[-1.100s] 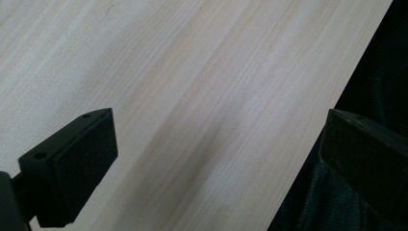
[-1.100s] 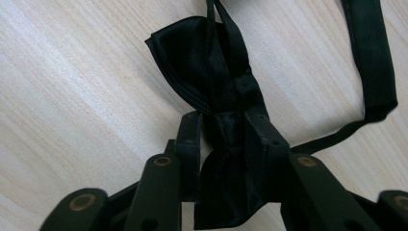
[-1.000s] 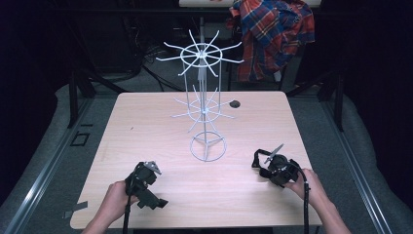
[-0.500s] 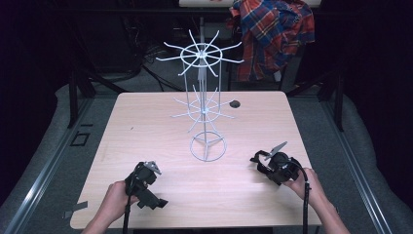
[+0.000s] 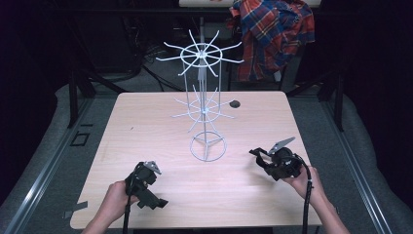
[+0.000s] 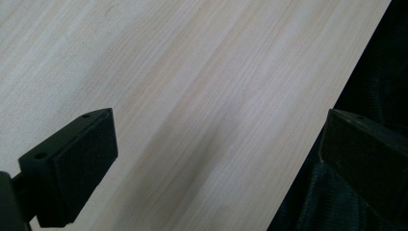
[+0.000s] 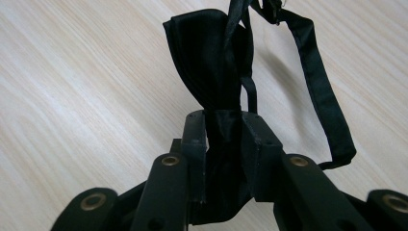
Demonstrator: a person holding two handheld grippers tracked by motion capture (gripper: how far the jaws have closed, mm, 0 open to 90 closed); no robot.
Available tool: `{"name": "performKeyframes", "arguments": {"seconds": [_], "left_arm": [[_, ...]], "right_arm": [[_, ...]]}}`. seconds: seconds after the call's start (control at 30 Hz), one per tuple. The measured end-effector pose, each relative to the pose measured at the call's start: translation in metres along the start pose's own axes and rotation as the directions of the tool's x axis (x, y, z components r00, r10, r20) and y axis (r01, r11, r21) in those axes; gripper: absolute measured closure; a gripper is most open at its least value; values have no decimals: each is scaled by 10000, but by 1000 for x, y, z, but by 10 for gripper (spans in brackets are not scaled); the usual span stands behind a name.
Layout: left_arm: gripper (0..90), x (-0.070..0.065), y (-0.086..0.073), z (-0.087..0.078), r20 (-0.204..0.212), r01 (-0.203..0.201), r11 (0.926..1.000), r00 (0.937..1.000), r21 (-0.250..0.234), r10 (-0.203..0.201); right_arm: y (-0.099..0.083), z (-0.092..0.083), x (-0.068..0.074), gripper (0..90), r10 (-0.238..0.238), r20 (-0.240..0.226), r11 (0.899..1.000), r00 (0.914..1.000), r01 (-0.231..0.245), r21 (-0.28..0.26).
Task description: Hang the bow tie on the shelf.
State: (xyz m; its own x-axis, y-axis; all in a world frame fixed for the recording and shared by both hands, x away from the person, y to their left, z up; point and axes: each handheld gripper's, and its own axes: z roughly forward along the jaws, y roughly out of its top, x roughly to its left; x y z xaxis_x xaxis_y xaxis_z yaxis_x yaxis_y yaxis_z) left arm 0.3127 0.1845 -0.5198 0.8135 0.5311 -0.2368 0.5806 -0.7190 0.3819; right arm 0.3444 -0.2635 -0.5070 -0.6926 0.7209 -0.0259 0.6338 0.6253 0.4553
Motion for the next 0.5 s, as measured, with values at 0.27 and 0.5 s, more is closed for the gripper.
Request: {"name": "performKeyframes", "arguments": {"seconds": [0.27,0.5], "left_arm": [[0,0,0,0,-2,-2,10000,10000,47,2],[0,0,0,0,-1,24,10000,10000,22,-24]], "right_arm": [[11,-8,9,732,-12,-76,9984,10000,8,-557],[25,-9,17,732,-91,-67,9960,9999,85,-892]]}}
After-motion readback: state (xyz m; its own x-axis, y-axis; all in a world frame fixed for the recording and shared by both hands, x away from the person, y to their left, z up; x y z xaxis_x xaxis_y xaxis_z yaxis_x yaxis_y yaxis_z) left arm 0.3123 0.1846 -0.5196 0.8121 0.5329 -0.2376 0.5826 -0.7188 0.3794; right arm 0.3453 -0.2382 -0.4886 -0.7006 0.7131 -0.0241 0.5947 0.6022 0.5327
